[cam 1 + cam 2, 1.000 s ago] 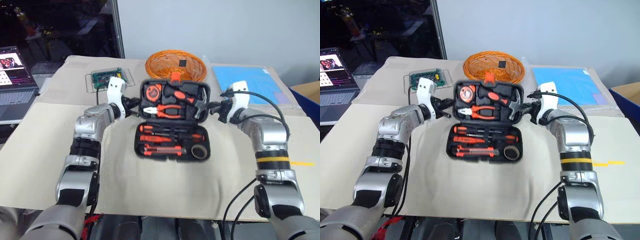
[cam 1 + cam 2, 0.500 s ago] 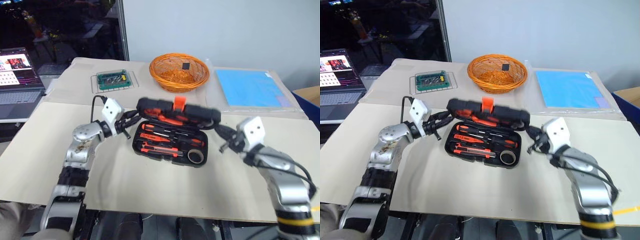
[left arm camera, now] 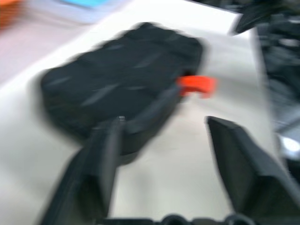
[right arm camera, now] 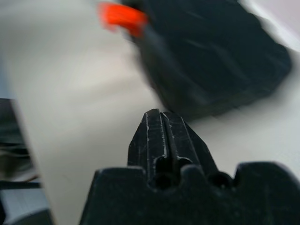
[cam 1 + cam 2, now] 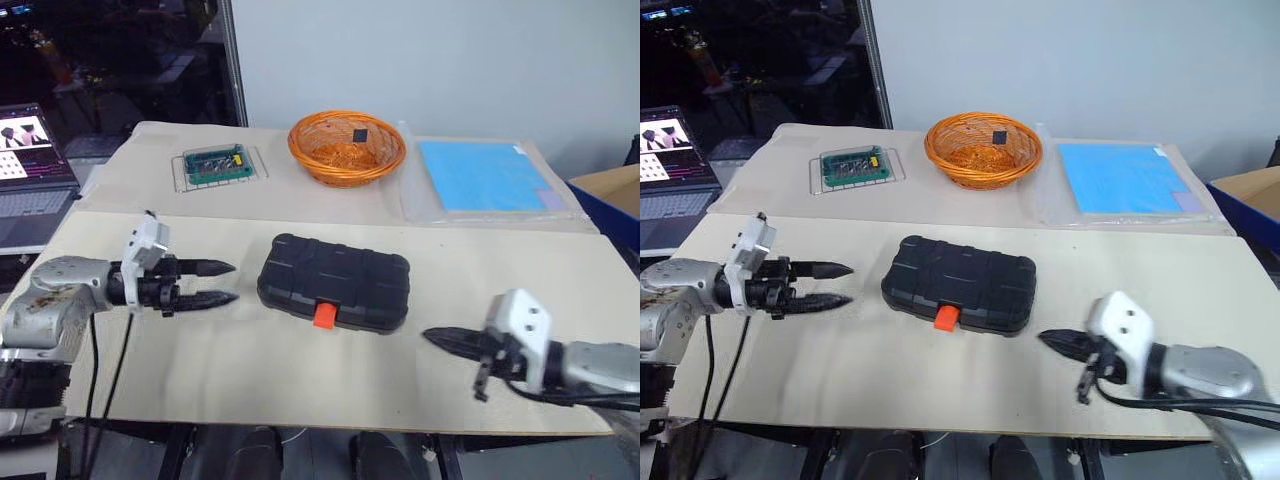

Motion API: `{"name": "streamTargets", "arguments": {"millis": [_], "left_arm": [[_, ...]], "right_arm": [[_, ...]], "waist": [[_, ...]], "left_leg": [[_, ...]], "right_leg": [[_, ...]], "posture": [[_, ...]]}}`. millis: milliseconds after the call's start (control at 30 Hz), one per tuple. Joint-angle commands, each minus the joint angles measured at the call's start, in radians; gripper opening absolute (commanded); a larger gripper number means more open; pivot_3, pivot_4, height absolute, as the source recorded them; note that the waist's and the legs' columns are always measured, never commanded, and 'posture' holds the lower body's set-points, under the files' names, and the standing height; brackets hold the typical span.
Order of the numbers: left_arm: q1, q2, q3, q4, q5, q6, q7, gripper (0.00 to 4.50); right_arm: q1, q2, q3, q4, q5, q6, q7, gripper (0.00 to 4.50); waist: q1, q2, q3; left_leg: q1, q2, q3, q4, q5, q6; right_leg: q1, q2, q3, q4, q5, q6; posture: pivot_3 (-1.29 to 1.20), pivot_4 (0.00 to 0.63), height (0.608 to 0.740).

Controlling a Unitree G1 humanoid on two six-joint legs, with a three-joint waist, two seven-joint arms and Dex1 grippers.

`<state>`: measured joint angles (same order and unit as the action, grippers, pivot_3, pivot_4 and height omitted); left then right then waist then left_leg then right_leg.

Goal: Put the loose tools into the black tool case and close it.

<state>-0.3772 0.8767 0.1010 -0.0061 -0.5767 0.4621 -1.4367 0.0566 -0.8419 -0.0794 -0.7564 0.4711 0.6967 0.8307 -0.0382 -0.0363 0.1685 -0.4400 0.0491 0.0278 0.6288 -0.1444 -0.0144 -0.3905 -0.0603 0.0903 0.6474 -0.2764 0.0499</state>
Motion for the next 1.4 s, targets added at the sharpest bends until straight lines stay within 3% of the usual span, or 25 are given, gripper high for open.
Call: {"name": "streamTargets", "arguments": {"millis": [33,167,367,467,567,767,833,933,1167,1400], "left_arm": [[-0.008,0.002,-0.018,-0.075,-0.011,0.003,-0.007,4.42],[-0.044,-0.025,-0.05,-0.09,0.01,-0.015,0.021,4.42],[-0.147,-0.124,-0.108,-0.043,0.105,-0.065,0.151,4.42],[-0.224,-0.177,-0.165,0.018,0.149,-0.03,0.193,4.42],[-0.325,-0.227,-0.247,0.094,0.259,-0.036,0.268,4.42],[-0.456,-0.282,-0.355,0.289,0.337,-0.032,0.204,4.5],[-0.471,-0.292,-0.381,0.352,0.37,-0.052,0.188,4.5],[-0.469,-0.305,-0.407,0.389,0.396,-0.073,0.16,4.5],[-0.467,-0.322,-0.404,0.381,0.408,-0.071,0.151,4.5],[-0.452,-0.316,-0.396,0.351,0.407,-0.05,0.157,4.5]], "right_arm": [[-0.115,0.014,0.206,0.072,-0.139,0.034,-0.071,0.0],[-0.247,0.107,0.25,0.227,-0.241,0.052,-0.218,0.0],[-0.453,0.233,0.219,0.508,-0.37,0.017,-0.414,0.0],[-0.531,0.274,0.249,0.654,-0.397,-0.08,-0.404,0.0],[-0.563,0.286,0.2,0.696,-0.359,-0.054,-0.369,0.0],[-0.397,0.19,0.031,0.288,-0.115,0.281,-0.24,1.87],[-0.42,0.261,-0.03,0.172,-0.013,0.407,-0.278,2.54],[-0.485,0.393,-0.05,0.118,0.008,0.48,-0.392,2.21],[-0.494,0.471,0.061,0.159,-0.084,0.428,-0.521,0.04],[-0.455,0.472,0.169,0.226,-0.139,0.378,-0.54,0.04]], "waist": [[0.0,0.0,0.0],[0.003,0.0,0.0],[0.003,0.0,0.0],[0.002,0.0,0.0],[0.005,0.0,0.0],[0.024,0.0,0.0],[0.016,0.0,0.0],[0.004,0.001,0.0],[0.006,0.001,0.0],[0.004,0.001,0.0]], "left_leg": [[0.0,0.0,0.0,0.0,0.0,0.001],[-0.003,-0.001,0.001,0.0,0.001,0.002],[-0.006,-0.001,0.001,0.002,0.002,0.003],[-0.006,-0.001,0.001,0.002,0.002,0.003],[-0.007,-0.002,0.0,0.001,0.002,0.003],[-0.019,-0.004,-0.001,0.001,0.001,0.005],[-0.02,-0.003,-0.001,0.001,0.0,0.006],[-0.017,-0.002,-0.002,0.001,0.0,0.006],[-0.015,-0.002,-0.002,0.008,0.001,0.005],[-0.015,-0.002,-0.002,0.008,0.001,0.005]], "right_leg": [[0.0,0.0,0.0,0.0,0.0,0.0],[-0.003,0.0,0.0,0.0,0.003,-0.005],[-0.006,0.001,0.0,0.001,0.007,0.002],[-0.006,0.002,0.001,0.001,0.008,0.003],[-0.006,0.003,0.001,0.001,0.008,0.003],[-0.016,0.003,0.001,0.003,0.007,0.004],[-0.017,0.003,0.001,0.002,0.007,0.004],[-0.015,0.005,0.0,0.004,0.008,0.003],[-0.013,0.003,0.0,0.009,0.007,0.004],[-0.013,0.003,0.0,0.011,0.007,0.003]], "posture": [[0.0,0.15,0.74],[0.0,0.15,0.74],[0.0,0.15,0.74],[0.0,0.15,0.74],[0.0,0.15,0.74],[0.0,0.15,0.74],[0.0,0.15,0.74],[0.0,0.15,0.74],[0.0,0.15,0.74],[0.0,0.15,0.74]]}}
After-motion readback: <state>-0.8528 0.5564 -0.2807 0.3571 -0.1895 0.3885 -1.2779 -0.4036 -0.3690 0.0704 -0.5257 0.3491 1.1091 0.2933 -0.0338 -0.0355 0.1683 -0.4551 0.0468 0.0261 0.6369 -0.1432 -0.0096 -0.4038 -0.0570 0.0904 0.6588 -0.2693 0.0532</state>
